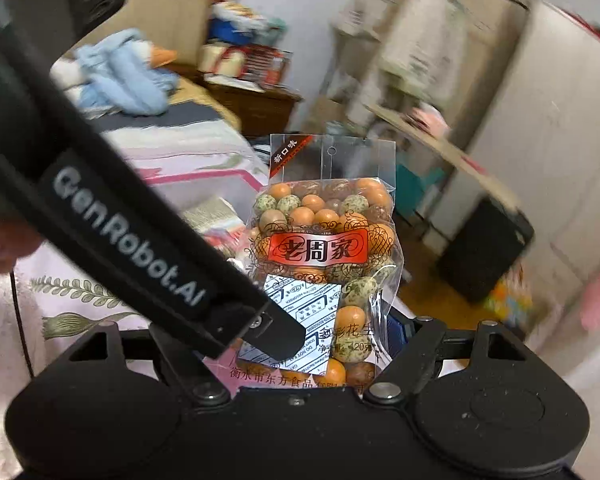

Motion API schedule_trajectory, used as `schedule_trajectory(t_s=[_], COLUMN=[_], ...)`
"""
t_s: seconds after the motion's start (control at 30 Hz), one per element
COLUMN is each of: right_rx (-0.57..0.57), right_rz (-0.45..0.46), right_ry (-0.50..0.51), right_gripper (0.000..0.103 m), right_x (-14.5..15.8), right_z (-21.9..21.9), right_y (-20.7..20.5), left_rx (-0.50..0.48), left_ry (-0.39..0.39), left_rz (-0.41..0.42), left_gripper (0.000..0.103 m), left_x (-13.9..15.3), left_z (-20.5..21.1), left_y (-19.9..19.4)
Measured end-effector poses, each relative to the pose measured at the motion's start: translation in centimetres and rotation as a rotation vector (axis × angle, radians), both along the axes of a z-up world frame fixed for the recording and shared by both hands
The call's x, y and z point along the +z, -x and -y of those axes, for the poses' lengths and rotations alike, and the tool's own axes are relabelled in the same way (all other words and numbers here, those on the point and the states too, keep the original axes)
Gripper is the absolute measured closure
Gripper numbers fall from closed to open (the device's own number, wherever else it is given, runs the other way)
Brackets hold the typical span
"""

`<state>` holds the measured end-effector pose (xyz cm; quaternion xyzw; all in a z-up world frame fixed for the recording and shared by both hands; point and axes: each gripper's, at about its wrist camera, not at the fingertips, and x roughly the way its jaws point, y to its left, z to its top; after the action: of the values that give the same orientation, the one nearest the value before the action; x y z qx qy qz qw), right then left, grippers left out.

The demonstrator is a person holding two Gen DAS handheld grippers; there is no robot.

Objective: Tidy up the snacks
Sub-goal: 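Lift the nut bag with both tools and carry it over the pink box, then lower the nut bag into the pink box and open both tools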

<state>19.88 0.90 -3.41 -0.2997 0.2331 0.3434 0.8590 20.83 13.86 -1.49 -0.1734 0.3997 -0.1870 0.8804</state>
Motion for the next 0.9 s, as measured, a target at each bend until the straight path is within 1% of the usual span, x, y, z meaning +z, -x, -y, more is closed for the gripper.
schedule_trajectory(t_s=[0.1,0.2,0.3,0.4,0.5,0.57,0.63,0.7,0.8,0.9], right_rx=[0.084,0.150,0.212,0.243,0.308,0.344,0.380,0.403,0.428,0.415], right_rz=[-0.002,-0.033,-0.050,-0.140,-0.135,-0.135,-0.160,-0.177,-0.170,-0.159], right_ry=[0.006,0.007,0.027,0.040,0.078,0.112,0.133,0.143,0.169,0.207], right_gripper=[0.020,0.020,0.020,0.020,0.020,0.020,0.020,0.020,0.020,0.013], right_x=[-0.3,-1.3,-2.7,-3.8,-5.0,-5.6,-6.0,-6.2,-6.6,-7.2], right_z=[-1.7,-3.1,-4.3,-5.5,-6.4,-6.8,-7.1,-7.2,-7.3,-7.9], right_y=[-1.6,-3.9,-5.5,-7.2,-7.7,-8.3,-9.0,-9.7,-9.9,-10.5], left_rx=[0.049,0.090,0.136,0.170,0.191,0.199,0.206,0.204,0.204,0.220], left_ry=[-0.029,-0.039,-0.023,-0.025,-0.010,-0.004,0.008,0.008,-0.004,-0.001], left_rz=[-0.004,-0.034,-0.068,-0.105,-0.147,-0.160,-0.176,-0.192,-0.197,-0.212], left_gripper=[0.057,0.057,0.057,0.057,0.057,0.057,0.056,0.056,0.057,0.056], left_x=[-0.2,-1.0,-2.7,-4.5,-6.1,-7.1,-7.9,-8.4,-9.0,-9.6], left_z=[-2.0,-3.5,-5.1,-6.5,-7.6,-8.1,-8.4,-8.7,-8.7,-8.5], left_y=[-1.2,-2.9,-4.3,-5.4,-6.3,-7.0,-7.4,-7.8,-8.2,-8.8])
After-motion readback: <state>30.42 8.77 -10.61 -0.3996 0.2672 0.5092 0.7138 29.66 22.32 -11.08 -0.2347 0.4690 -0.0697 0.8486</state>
